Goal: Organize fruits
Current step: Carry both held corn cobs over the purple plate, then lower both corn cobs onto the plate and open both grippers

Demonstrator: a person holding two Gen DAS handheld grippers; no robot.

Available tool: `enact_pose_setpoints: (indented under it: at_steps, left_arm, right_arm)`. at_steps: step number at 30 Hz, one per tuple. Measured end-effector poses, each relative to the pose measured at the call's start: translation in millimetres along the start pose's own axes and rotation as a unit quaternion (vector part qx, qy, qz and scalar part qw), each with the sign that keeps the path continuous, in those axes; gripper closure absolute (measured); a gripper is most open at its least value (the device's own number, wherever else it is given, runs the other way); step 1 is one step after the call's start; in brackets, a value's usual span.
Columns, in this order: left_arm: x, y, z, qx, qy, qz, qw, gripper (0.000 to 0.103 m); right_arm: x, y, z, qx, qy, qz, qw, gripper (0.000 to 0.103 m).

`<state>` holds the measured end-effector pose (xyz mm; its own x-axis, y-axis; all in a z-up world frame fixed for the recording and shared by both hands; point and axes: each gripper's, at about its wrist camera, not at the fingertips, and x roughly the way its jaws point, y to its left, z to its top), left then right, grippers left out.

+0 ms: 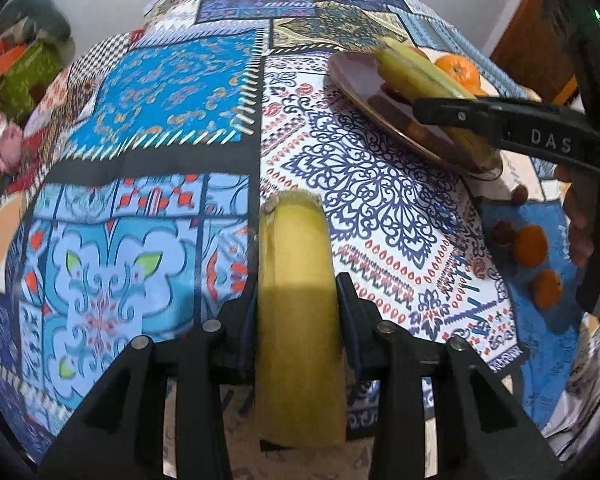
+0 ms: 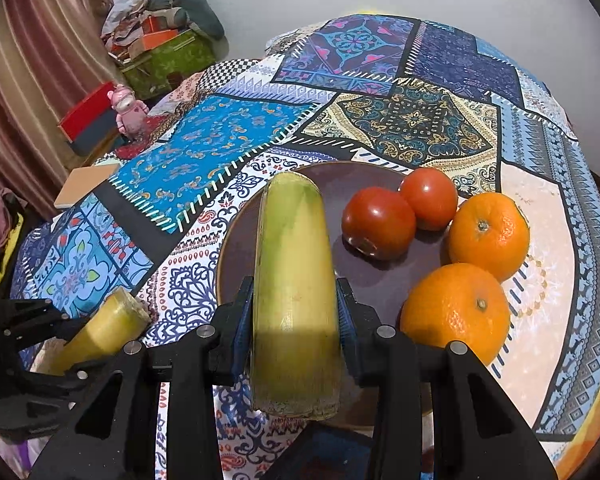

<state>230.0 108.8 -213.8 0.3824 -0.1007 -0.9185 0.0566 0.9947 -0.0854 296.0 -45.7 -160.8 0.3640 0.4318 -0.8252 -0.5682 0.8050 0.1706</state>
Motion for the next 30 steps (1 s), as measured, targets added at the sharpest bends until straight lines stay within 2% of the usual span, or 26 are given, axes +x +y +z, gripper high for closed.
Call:
enact_pose_setpoints:
  at_steps: [5,7,16,22,30]
  left_arm:
    - [-1.7,-1.9,4.8,0.001,-0.004,0.010,0.9999,0.068]
    - [-6.4,1.7,6.8,-0.011,-0.013,-0.005,0.9998,0.068]
    - [-27.5,2.9,34.3,-0.024,-0.046,-0.025,0.9983,0.068]
    - [-20.9,-1.6,55.7,-0.023,-0.053,-0.023,0.9981,0.068]
    - [-6.6,-4.0,77.7,-0.031,-0.047,-0.023,0.9981,0.068]
  right_arm:
    - [4.7,-1.1,1.0,0.000,0.002,0.002,1.000,0.068]
    - [7.3,-2.1,1.3,-0.001,0.005,0.002,1.000,0.068]
    - [17.0,-8.4,3.7,-0.003,0.010,-0.006,1.000,0.068]
    - [17.9,-4.1,2.6,-0.024,0.010,-0.012,1.000,0.068]
    - [5.8,-14.9,8.5,-0.009,-0.004,-0.001,1.000,0.067]
